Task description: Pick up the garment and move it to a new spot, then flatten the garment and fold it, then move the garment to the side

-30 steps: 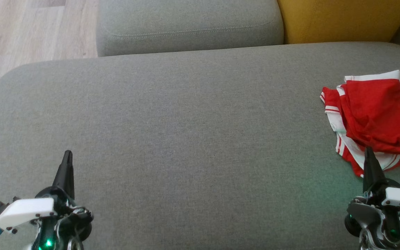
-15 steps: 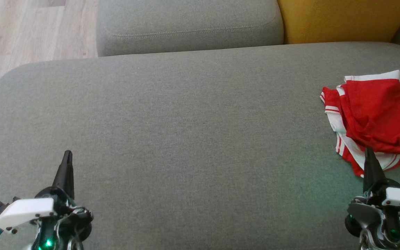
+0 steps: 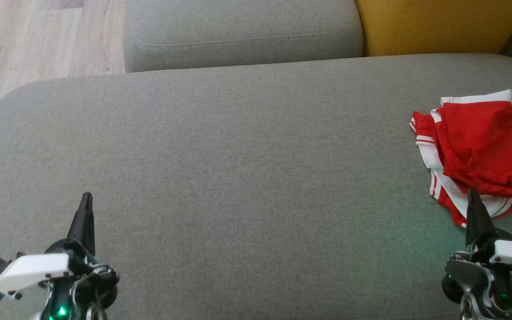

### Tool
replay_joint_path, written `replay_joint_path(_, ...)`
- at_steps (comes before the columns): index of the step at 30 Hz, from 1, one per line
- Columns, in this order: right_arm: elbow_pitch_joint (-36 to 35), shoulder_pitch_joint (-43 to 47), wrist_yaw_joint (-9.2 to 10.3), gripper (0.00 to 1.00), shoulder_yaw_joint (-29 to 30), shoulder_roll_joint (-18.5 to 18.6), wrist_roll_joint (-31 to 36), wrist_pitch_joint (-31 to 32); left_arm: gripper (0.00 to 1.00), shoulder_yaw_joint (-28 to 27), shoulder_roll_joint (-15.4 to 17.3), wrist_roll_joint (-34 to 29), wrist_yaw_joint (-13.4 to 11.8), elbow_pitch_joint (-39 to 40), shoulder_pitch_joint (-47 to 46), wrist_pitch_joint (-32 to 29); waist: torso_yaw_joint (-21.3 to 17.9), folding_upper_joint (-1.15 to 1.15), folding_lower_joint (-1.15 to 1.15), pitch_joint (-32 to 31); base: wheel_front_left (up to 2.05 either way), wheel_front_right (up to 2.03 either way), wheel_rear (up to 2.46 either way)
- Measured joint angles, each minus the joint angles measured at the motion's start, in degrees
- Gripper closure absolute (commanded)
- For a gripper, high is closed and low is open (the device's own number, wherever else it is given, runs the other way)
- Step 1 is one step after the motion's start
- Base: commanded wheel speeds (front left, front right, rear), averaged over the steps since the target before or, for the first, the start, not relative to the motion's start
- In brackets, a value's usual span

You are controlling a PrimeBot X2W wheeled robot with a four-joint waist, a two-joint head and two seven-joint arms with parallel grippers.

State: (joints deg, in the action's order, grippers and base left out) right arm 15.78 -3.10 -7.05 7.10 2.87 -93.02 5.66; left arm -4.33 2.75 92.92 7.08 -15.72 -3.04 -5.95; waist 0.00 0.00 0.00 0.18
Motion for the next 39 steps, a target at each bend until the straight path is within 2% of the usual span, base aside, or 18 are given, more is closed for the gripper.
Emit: replay_joint_path(39, 0.01, 0.0, 0.0, 1.0, 0.27, -0.13, 0.25, 0.16, 1.0, -0.08, -0.08, -0.07, 0.0, 0.0, 0.0, -0.01, 0.0, 0.0, 0.0, 0.0, 0.0, 0.0, 0.0)
